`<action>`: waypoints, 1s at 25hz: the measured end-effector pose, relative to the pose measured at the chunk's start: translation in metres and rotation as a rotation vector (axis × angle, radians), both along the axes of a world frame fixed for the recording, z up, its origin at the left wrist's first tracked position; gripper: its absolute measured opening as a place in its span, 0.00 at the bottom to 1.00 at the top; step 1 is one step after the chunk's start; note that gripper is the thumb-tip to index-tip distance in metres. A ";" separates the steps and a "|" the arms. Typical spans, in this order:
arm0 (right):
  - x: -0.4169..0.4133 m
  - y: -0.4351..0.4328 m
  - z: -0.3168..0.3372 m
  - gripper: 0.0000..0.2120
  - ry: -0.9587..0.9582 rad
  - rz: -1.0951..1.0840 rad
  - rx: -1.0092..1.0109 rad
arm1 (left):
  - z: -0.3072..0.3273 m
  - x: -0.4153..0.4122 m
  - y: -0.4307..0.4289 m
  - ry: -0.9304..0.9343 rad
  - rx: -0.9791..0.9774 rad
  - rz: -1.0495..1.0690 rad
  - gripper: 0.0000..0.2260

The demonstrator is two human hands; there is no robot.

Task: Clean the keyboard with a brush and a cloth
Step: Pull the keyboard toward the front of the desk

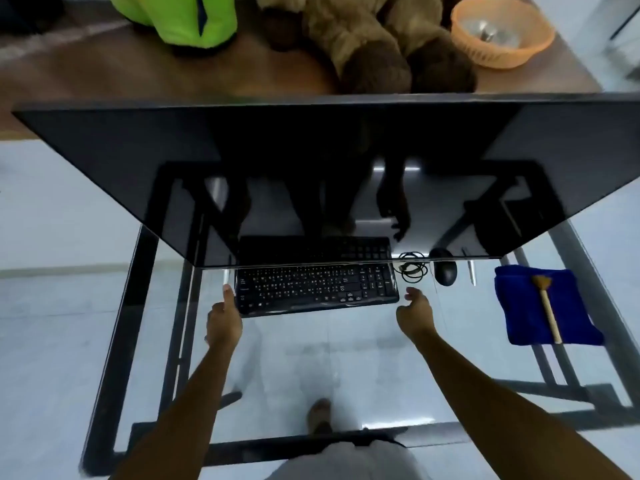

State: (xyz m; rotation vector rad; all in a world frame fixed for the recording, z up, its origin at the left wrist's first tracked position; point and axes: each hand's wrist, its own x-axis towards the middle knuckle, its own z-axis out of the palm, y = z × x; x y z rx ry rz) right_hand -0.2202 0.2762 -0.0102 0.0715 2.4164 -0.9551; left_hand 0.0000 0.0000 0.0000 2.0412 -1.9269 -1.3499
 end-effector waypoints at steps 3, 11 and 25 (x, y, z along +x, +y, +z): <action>-0.007 -0.011 0.001 0.22 -0.040 0.048 0.038 | 0.001 -0.011 -0.006 0.092 0.077 0.073 0.45; 0.001 -0.006 0.004 0.19 -0.032 0.055 0.067 | 0.002 -0.010 0.002 0.178 0.207 0.129 0.52; 0.063 0.052 -0.003 0.16 -0.040 -0.090 0.054 | -0.017 0.035 0.058 0.098 0.118 0.056 0.49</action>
